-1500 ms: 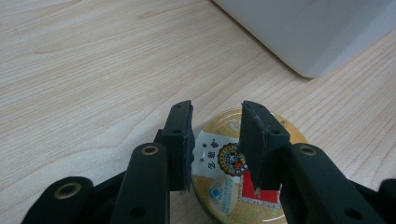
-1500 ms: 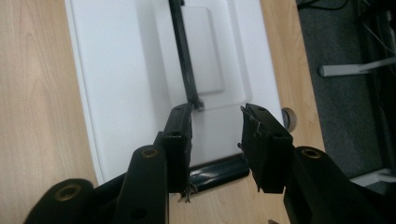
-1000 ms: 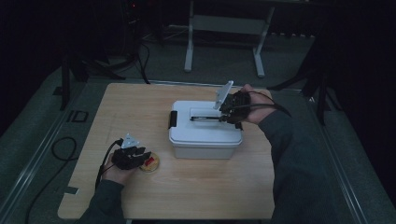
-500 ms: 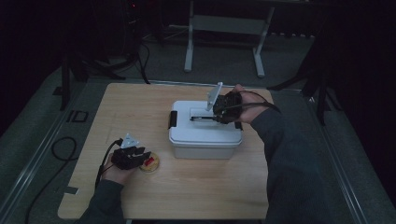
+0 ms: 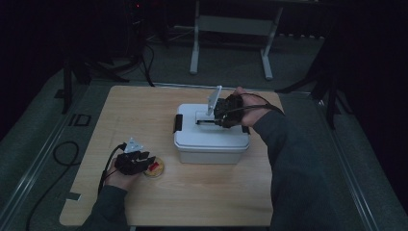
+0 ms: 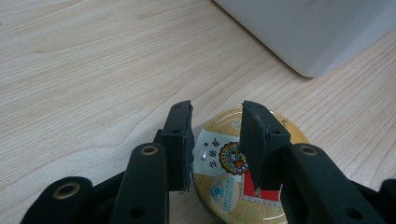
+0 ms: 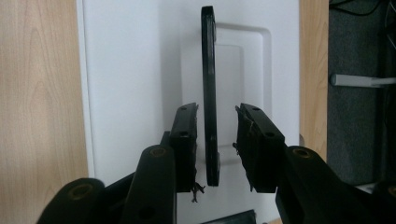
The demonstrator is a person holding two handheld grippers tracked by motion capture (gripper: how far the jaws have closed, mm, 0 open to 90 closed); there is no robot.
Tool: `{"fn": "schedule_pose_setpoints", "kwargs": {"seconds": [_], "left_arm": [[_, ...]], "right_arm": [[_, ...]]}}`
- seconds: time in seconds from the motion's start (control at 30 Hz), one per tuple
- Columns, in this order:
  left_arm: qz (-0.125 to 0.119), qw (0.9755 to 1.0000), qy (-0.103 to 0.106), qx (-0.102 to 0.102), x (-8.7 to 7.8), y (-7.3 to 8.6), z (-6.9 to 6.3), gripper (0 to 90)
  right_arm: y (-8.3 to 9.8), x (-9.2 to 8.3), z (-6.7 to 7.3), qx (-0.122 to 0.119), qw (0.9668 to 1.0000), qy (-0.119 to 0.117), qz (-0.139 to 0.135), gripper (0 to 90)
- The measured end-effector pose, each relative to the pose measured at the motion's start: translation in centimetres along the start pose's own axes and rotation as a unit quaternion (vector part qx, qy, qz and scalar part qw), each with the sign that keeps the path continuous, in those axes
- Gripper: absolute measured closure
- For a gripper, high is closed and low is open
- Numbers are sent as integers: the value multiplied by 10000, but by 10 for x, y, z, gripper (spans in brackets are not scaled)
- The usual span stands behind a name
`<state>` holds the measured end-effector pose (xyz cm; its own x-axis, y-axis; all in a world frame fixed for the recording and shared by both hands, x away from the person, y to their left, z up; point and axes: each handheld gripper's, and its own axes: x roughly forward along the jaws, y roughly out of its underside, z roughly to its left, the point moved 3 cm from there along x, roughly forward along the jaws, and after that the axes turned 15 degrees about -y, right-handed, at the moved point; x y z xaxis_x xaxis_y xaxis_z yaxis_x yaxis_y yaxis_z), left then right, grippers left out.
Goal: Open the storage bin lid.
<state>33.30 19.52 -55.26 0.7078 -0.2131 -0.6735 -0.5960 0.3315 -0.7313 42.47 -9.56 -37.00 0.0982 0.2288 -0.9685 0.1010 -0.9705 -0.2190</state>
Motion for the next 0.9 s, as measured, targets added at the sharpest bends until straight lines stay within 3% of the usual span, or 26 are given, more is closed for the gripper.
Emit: {"fn": "schedule_pose_setpoints", "kwargs": {"seconds": [0.67,0.9], "left_arm": [[-5,10000,-1,-1,-1,0,1,637],[-17,10000,7,-7,-1,0,2,637]], "right_arm": [[-14,29,-8,-22,9990,-166,420,673],[-19,35,-10,-14,9988,-184,459,726]]}}
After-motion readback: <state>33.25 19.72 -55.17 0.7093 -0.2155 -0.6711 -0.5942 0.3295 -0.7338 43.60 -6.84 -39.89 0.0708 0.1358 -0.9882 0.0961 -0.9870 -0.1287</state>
